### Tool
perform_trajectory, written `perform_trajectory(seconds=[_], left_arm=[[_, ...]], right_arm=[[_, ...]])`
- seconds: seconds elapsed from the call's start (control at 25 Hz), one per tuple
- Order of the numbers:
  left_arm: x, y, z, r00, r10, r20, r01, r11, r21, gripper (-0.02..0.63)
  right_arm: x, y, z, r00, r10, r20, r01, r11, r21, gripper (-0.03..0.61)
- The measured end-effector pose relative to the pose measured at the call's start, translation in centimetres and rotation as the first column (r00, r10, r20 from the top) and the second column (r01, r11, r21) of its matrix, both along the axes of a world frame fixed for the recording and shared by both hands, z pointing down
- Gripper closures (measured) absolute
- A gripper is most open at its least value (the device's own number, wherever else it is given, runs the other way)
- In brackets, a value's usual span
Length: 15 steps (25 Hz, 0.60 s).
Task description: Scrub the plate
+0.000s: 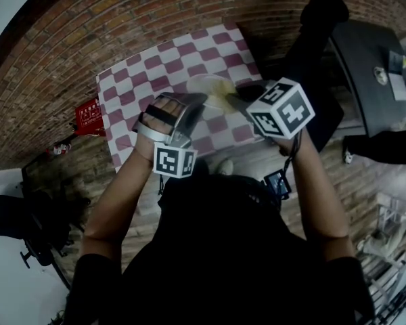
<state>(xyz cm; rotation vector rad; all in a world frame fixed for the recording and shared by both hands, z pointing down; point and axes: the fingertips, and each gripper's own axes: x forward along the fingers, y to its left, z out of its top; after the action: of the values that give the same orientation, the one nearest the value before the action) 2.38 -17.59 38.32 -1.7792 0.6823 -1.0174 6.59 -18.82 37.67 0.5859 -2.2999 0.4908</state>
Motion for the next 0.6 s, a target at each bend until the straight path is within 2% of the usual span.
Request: perform_trajectory(seconds=[0.12,0.28,0.48,0.6], left_arm=[[-0.2,0.3,-0.4,1.0,0.017,-0.024,-0.017,1.0,-0.011,0.586],[0.3,1.7,-2.0,0.993,0.103,-0.057,-0.103,0.995,0.014,0.586],[2.7,4.5,-3.8,0.962,0.265,-0.063,-0.263,0.964,0.045,0.586],[4.1,5.6,-4.3,0.945,0.322,-0.061,-0.32,0.946,0.049,0.586]], right_arm=[[2.3,-0.5,1.0,0.999,0.037,-0.026,-0.038,0.999,-0.017,0.532],[4.9,-1.9,2.5,0.995,0.06,-0.082,-0.063,0.998,-0.032,0.534],[5.9,-2.8,4.1,0.986,-0.015,-0.166,0.006,0.999,-0.051,0.534],[4.9,-3.1,4.1,0.979,-0.061,-0.195,0.053,0.997,-0.049,0.534]])
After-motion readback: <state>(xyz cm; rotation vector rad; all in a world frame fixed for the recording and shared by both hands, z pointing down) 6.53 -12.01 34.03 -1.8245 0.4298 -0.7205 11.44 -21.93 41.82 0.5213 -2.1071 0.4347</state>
